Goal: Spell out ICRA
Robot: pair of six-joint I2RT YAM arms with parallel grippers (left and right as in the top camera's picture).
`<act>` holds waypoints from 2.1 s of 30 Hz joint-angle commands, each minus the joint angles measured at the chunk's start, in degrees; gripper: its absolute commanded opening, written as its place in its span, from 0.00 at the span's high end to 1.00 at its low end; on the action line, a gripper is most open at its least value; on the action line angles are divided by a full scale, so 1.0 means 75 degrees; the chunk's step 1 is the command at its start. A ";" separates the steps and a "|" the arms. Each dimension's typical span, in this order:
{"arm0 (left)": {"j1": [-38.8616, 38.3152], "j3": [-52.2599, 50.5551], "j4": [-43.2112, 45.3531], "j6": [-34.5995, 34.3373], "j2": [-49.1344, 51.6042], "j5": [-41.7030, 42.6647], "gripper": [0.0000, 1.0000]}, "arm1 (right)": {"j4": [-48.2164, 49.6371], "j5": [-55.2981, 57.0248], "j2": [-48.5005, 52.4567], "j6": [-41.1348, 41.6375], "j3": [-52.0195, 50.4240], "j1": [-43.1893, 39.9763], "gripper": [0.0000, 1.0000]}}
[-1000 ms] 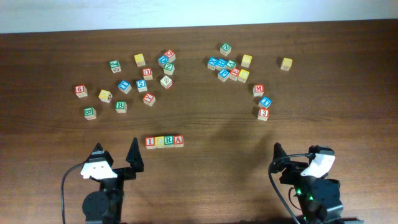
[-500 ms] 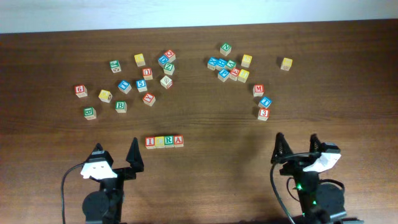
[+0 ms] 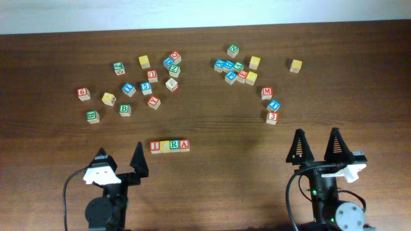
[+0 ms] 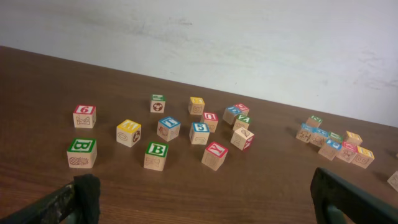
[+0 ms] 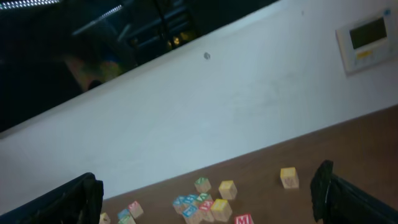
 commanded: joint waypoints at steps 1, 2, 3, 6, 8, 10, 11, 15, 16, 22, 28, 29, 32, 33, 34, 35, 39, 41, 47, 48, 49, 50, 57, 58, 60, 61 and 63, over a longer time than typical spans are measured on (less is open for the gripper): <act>-0.0029 -0.0026 -0.0032 0.0128 -0.0003 0.0111 0.01 | 0.0265 0.0090 -0.0082 0.0000 -0.0723 -0.0079 0.02; -0.0029 -0.0026 -0.0032 0.0128 -0.0003 0.0111 0.01 | 0.0093 0.0090 -0.0082 -0.0003 -0.0708 -0.0079 0.02; -0.0029 -0.0026 -0.0032 0.0128 -0.0003 0.0111 0.01 | 0.0108 0.0090 -0.0082 -0.0003 -0.0708 -0.0079 0.02; -0.0029 -0.0026 -0.0032 0.0128 -0.0003 0.0111 0.01 | 0.0096 0.0090 -0.0082 0.0000 -0.0708 -0.0079 0.02; -0.0029 -0.0026 -0.0032 0.0128 -0.0003 0.0111 0.01 | -0.0522 0.0090 -0.0082 -0.0003 -0.0708 -0.0079 0.02; -0.0029 -0.0026 -0.0032 0.0128 -0.0003 0.0111 0.01 | -0.1271 0.0090 -0.0082 -0.0003 -0.0708 -0.0079 0.02; -0.0029 -0.0026 -0.0032 0.0128 -0.0003 0.0114 0.01 | -0.1419 0.0020 -0.0082 -0.0003 -0.0708 -0.0082 0.02; -0.0029 -0.0026 -0.0032 0.0128 -0.0003 0.0111 0.00 | -0.1411 0.0003 -0.0082 -0.0003 -0.0708 -0.0087 0.02; -0.0029 -0.0026 -0.0032 0.0128 -0.0003 0.0114 0.01 | -0.1411 0.0006 -0.0082 -0.0003 -0.0708 -0.0087 0.02; -0.0029 -0.0026 -0.0032 0.0128 -0.0003 0.0111 0.01 | -0.1408 0.0006 -0.0082 -0.0003 -0.0708 -0.0108 0.02; -0.0029 -0.0026 -0.0032 0.0128 -0.0003 0.0111 0.01 | -0.1408 0.0006 -0.0082 0.0000 -0.0708 -0.0108 0.02; -0.0029 -0.0026 -0.0032 0.0128 -0.0003 0.0111 0.01 | -0.1408 0.0006 -0.0082 -0.0003 -0.0708 -0.0108 0.01; -0.0029 -0.0026 -0.0032 0.0128 -0.0003 0.0111 0.01 | -0.1408 0.0006 -0.0082 -0.0003 -0.0708 -0.0108 0.02; -0.0029 -0.0026 -0.0032 0.0128 -0.0003 0.0114 0.01 | -0.1408 0.0006 -0.0082 0.0000 -0.0708 -0.0108 0.02; -0.0029 -0.0026 -0.0032 0.0128 -0.0003 0.0111 0.01 | -0.1408 0.0006 -0.0082 -0.0003 -0.0708 -0.0108 0.02; -0.0029 -0.0026 -0.0035 0.0128 -0.0003 0.0114 0.01 | -0.1408 0.0006 -0.0082 -0.0003 -0.0708 -0.0108 0.02; -0.0029 -0.0026 -0.0032 0.0128 -0.0003 0.0111 0.01 | -0.1408 0.0006 -0.0082 -0.0003 -0.0708 -0.0108 0.02; -0.0029 -0.0026 -0.0032 0.0128 -0.0003 0.0111 0.01 | -0.1408 0.0006 -0.0082 0.0000 -0.0708 -0.0108 0.02; -0.0029 -0.0026 -0.0032 0.0128 -0.0003 0.0111 0.00 | -0.1408 0.0009 -0.0082 -0.0006 -0.0708 -0.0108 0.02; -0.0029 -0.0026 -0.0032 0.0128 -0.0003 0.0111 0.01 | -0.1408 0.0009 -0.0082 -0.0006 -0.0708 -0.0108 0.02; -0.0029 -0.0026 -0.0032 0.0128 -0.0003 0.0111 0.01 | -0.1408 0.0009 -0.0082 -0.0009 -0.0708 -0.0108 0.02; -0.0029 -0.0026 -0.0032 0.0128 -0.0003 0.0111 0.01 | -0.1408 0.0009 -0.0082 -0.0015 -0.0708 -0.0108 0.02; -0.0029 -0.0026 -0.0035 0.0128 -0.0003 0.0111 0.01 | -0.1411 0.0003 -0.0082 -0.2873 -0.0708 -0.0108 0.02; -0.0029 -0.0026 -0.0032 0.0128 -0.0003 0.0111 0.01 | -0.1411 0.0003 -0.0082 -0.3063 -0.0708 -0.0108 0.02; -0.0029 -0.0026 -0.0035 0.0128 -0.0003 0.0111 0.01 | -0.1411 0.0006 -0.0082 -0.3179 -0.0708 -0.0108 0.02; -0.0029 -0.0026 -0.0032 0.0128 -0.0003 0.0111 0.01 | -0.1411 0.0006 -0.0082 -0.3177 -0.0708 -0.0108 0.02; -0.0029 -0.0026 -0.0032 0.0128 -0.0003 0.0111 0.01 | -0.1411 0.0009 -0.0082 -0.3179 -0.0708 -0.0108 0.02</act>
